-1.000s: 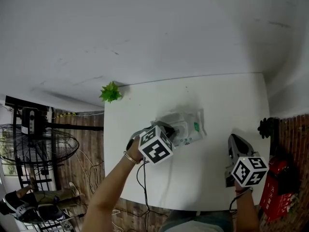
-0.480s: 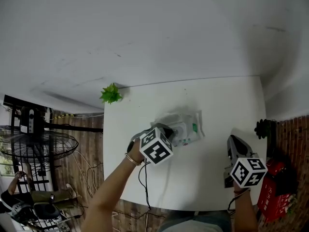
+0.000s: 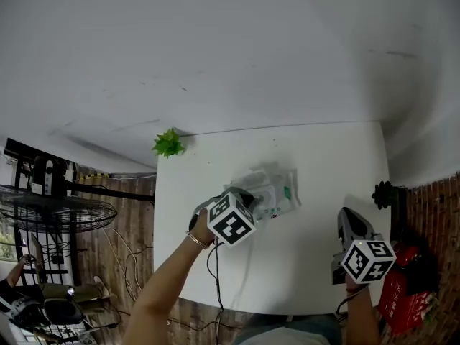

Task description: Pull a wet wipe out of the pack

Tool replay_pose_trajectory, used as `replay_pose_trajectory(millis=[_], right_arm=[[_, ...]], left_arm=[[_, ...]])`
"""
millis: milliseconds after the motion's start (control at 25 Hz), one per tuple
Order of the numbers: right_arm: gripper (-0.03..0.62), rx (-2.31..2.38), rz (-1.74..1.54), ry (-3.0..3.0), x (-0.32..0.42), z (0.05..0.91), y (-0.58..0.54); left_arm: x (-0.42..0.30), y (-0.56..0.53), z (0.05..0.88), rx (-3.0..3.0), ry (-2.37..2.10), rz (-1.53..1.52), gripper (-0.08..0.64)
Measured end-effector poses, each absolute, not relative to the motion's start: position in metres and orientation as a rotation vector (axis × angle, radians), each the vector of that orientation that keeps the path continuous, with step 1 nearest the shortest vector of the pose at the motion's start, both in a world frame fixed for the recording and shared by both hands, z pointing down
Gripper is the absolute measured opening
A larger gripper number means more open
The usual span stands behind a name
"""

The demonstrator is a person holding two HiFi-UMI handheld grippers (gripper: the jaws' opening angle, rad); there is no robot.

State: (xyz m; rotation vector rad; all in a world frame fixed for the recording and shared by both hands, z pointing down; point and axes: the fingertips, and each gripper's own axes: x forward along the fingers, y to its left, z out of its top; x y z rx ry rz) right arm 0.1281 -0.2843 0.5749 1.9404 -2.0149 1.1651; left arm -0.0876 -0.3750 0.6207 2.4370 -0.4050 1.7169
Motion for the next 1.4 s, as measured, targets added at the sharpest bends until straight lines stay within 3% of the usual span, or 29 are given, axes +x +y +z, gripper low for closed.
replay_pose_trajectory(millis=[1400], right_arm=[[0.002, 2.033, 1.121, -2.037, 0.132, 0.534, -0.260]], left_arm=[[-0.090, -0.386, 0.564, 2.541, -0.544, 1.675, 0.011]])
